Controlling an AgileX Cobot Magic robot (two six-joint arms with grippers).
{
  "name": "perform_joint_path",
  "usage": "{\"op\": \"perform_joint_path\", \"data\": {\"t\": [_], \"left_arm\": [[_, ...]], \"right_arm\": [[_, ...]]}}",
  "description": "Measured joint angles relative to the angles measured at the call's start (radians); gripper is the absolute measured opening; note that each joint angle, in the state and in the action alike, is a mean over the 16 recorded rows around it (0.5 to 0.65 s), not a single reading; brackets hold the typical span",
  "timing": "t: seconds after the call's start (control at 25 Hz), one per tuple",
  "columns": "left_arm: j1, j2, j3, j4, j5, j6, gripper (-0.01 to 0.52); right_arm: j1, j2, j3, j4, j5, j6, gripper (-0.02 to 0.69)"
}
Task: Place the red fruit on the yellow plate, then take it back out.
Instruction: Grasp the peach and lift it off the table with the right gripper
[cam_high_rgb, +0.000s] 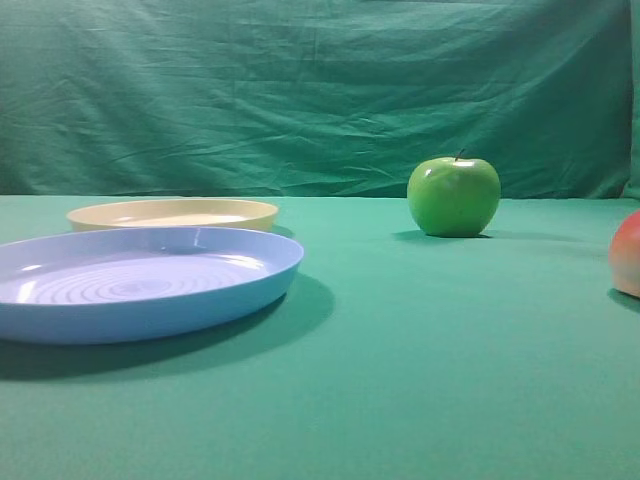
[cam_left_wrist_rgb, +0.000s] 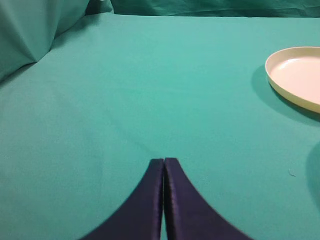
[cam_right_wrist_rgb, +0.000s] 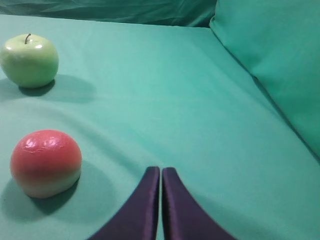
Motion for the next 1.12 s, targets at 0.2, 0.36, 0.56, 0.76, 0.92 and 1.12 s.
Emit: {"op": "perform_joint_path", "data": {"t": [0.2,0.36,0.56,0.76,0.92,1.12], "left_arm": [[0.0,0.0,0.0,0.0,0.0,0.0,0.0],[0.0,0.0,0.0,0.0,0.0,0.0,0.0],[0.0,0.0,0.0,0.0,0.0,0.0,0.0],[0.0,0.0,0.0,0.0,0.0,0.0,0.0],[0.0,0.0,0.0,0.0,0.0,0.0,0.0],[0.0,0.0,0.0,0.0,0.0,0.0,0.0]], "right_arm": [[0.0,0.0,0.0,0.0,0.0,0.0,0.0],[0.0,0.0,0.0,0.0,0.0,0.0,0.0],[0.0,0.0,0.0,0.0,0.0,0.0,0.0],[0.0,0.0,0.0,0.0,0.0,0.0,0.0],[0.0,0.0,0.0,0.0,-0.005,0.0,0.0],[0.0,0.005,-0.01,0.0,-0.025,0.0,0.0]]}}
